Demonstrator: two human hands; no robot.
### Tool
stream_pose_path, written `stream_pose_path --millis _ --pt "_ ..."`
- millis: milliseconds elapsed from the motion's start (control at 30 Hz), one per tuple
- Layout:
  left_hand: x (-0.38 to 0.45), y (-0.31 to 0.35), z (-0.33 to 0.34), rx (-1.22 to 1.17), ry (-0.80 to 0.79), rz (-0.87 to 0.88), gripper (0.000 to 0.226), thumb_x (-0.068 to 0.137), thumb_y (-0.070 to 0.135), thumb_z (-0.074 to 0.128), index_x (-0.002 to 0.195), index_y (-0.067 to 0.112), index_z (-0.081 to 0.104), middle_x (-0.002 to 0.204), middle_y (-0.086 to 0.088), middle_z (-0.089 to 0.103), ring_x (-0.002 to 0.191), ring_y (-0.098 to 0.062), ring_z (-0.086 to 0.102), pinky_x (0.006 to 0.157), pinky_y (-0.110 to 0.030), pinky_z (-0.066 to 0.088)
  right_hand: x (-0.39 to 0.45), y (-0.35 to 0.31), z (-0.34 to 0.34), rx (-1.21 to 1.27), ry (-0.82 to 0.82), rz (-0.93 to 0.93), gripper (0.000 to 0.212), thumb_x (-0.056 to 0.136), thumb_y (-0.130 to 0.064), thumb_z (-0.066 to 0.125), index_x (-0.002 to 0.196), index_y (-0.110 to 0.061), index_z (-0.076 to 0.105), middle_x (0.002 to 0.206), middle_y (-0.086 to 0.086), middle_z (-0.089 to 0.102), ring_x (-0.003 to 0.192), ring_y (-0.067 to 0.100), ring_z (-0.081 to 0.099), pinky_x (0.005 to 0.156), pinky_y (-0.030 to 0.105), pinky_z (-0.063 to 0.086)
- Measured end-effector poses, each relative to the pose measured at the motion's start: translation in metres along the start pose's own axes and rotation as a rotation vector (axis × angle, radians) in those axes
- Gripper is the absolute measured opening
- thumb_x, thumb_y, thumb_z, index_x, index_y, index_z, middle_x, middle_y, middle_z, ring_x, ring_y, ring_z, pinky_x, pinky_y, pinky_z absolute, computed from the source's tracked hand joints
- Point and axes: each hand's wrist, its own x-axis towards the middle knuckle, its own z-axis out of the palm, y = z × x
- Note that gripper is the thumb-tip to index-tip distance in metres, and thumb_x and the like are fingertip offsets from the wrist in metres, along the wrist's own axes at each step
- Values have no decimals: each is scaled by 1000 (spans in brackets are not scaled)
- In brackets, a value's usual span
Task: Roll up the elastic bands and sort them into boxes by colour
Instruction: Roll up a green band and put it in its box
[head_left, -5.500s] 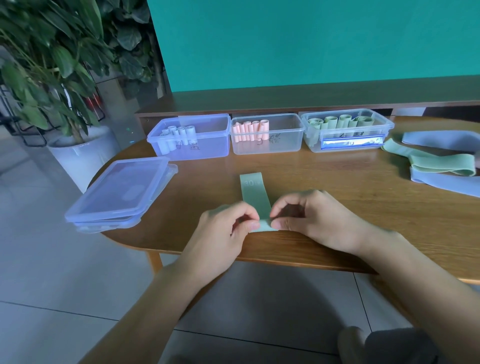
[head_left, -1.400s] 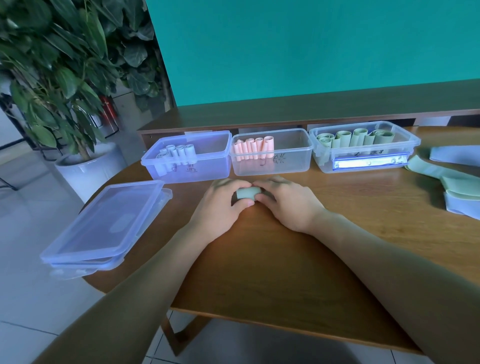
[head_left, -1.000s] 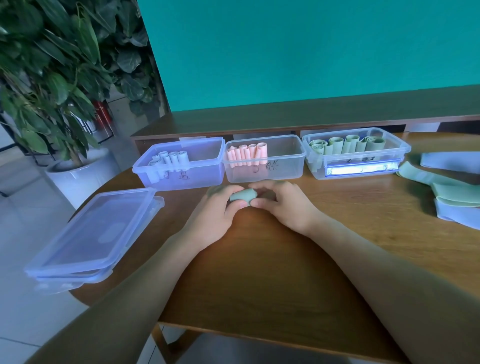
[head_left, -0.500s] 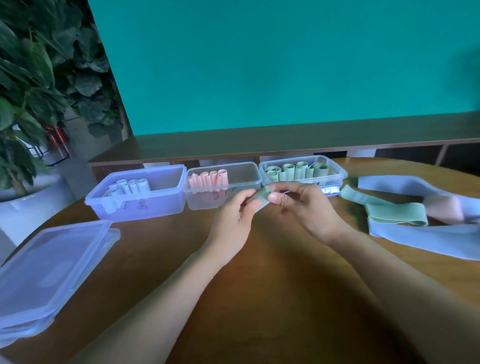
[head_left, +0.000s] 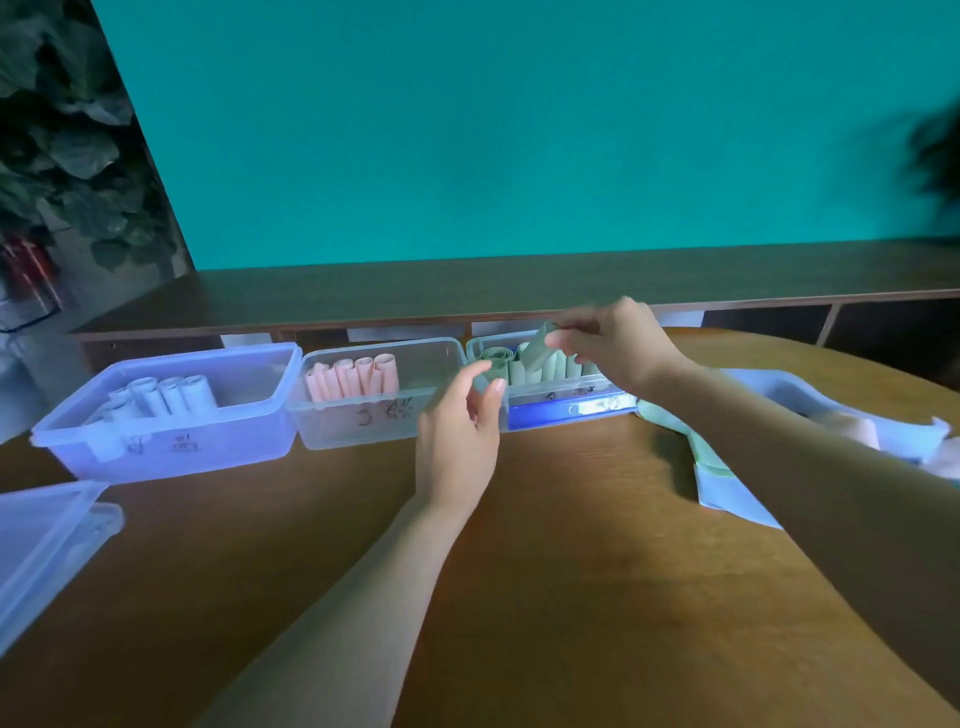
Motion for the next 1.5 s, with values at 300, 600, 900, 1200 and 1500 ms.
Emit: stream_pose_path --millis 300,600,900,1200,1500 --pt "2 -11 6 84 -73 53 36 98 43 59 126 22 69 112 10 72 99 -4 66 75 -13 55 41 7 18 -183 -231 7 31 86 -31 80 108 -10 77 79 -8 66 72 12 61 65 20 44" --pt "2 -8 5 74 -59 30 35 97 43 59 125 23 67 109 11 72 95 0 63 64 -6 51 54 3 24 -233 -388 42 24 83 -37 81 97 -17 80 87 3 76 73 16 67 63 24 52" --pt "2 -9 6 56 -67 8 35 97 44 59 125 24 66 104 11 72 93 -4 64 64 -15 55 46 2 34 -234 -357 92 26 84 -35 82 95 -11 79 86 3 75 67 10 63 49 13 43" --pt "1 -10 5 51 -84 6 37 96 46 60 125 24 65 99 11 70 90 -7 65 63 -15 54 43 -3 39 -217 -299 120 28 80 -33 85 89 -7 78 86 9 76 88 26 72 83 40 60" --pt "2 -10 6 54 -90 4 39 96 47 60 127 23 65 96 12 69 88 -5 64 65 -25 58 42 -11 39 -231 -296 167 38 75 -37 88 87 -4 77 88 12 76 89 30 73 85 43 60"
